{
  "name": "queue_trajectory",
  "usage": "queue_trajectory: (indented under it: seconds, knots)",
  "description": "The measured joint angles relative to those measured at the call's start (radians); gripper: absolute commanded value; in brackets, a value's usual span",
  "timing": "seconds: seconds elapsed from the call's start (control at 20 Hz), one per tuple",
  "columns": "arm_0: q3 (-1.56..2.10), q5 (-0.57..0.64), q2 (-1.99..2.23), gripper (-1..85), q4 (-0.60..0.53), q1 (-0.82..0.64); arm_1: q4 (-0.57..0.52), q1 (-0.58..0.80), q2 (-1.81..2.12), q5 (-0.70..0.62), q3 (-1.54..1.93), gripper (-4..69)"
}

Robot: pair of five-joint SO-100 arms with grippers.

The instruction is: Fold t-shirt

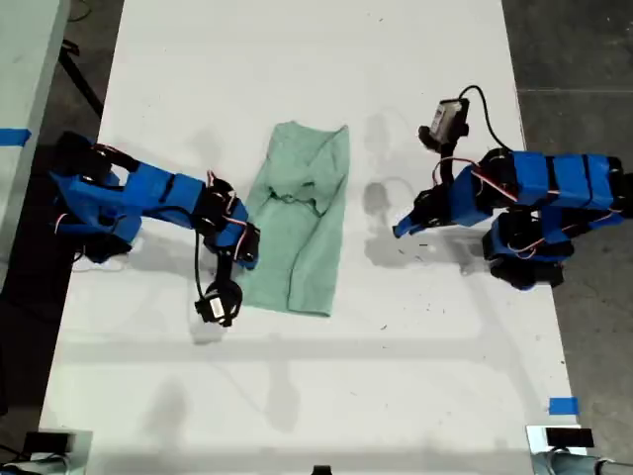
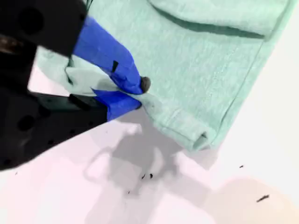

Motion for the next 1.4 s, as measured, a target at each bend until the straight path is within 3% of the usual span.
queue_trajectory:
  seconds: [0.15, 0.25, 0.3, 0.35, 0.5, 0.8, 1.05, 1.4]
  knots:
    - [-0.425, 0.069, -0.290, 0.0, 0.101, 0.009, -0.014, -0.011, 0.000, 0.015, 0.014, 11.5]
    - [-0.518, 0.086, -0.360, 0.2, 0.086, 0.009, -0.023, -0.023, 0.000, 0.028, 0.025, 11.5]
    - [-0.535, 0.106, -0.388, 8.0, 0.055, 0.009, -0.029, -0.028, 0.000, 0.032, 0.031, 11.5]
    - [-0.541, 0.137, -0.413, 22.2, 0.008, 0.009, -0.035, -0.031, 0.000, 0.035, 0.035, 11.4]
    - [-0.545, 0.193, -0.430, 31.9, -0.071, 0.009, -0.038, -0.038, 0.000, 0.041, 0.037, 11.4]
    - [-0.520, 0.284, -0.198, 29.7, 0.031, 0.000, -0.040, -0.061, 0.000, 0.058, 0.037, 11.4]
    - [-0.229, 0.288, 0.137, 28.6, 0.089, -0.002, -0.064, -0.160, 0.000, 0.112, 0.037, 11.2]
    - [0.025, 0.104, 0.301, 28.3, 0.048, 0.199, -0.146, -0.330, -0.339, 0.186, -0.196, 22.3]
